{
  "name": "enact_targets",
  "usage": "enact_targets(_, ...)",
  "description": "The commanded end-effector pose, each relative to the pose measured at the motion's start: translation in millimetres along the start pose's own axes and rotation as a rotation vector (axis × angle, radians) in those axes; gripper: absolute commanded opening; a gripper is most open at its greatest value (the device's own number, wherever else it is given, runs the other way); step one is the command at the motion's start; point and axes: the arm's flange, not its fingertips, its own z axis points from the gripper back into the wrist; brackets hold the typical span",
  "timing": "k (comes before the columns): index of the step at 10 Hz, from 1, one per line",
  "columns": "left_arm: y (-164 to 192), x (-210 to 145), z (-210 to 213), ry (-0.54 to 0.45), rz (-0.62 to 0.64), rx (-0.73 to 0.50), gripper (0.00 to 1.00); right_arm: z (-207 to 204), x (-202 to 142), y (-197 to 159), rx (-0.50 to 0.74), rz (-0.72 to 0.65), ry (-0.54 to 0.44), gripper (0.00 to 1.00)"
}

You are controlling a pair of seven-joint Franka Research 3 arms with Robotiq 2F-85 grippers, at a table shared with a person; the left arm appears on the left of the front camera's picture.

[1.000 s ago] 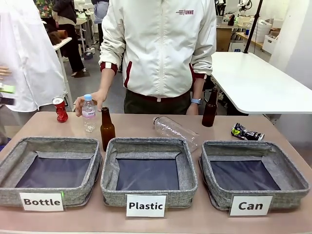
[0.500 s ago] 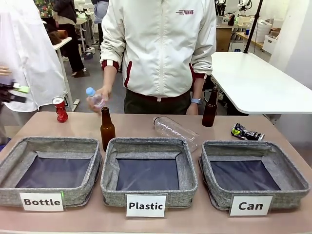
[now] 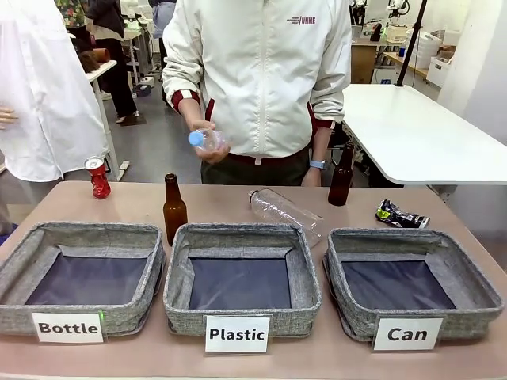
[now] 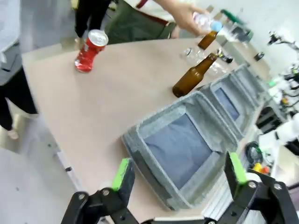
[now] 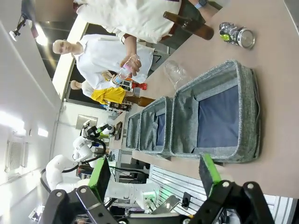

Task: Sort the can waste into the basket.
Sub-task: Pick up the can waste from the table and place it in the right Fabric basket.

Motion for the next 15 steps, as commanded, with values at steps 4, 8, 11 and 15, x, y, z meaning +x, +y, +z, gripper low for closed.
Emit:
enact_targets(4, 0.0, -4.5, -12.1, -0.008, -0.013, 0.060, 1.00, 1.1, 2.6, 1.8, 0.018, 0.026, -0.014, 1.00)
enact_targets(8, 29.7, 41.5, -56.2, 0.058, -0.086, 0.070, 1.00, 1.1, 2.6, 1.8, 0.018, 0.026, -0.014, 1.00)
enact_targets(11, 68.8, 85.1, -117.3, -0.022, -0.342, 0.058, 1.00, 1.1, 2.6, 1.8, 0.018, 0.026, -0.014, 1.00)
enact_targets(15, 107.6, 97.7, -180.5, 0.011, -0.780, 0.116, 1.00, 1.1, 2.6, 1.8, 0.018, 0.026, -0.014, 1.00)
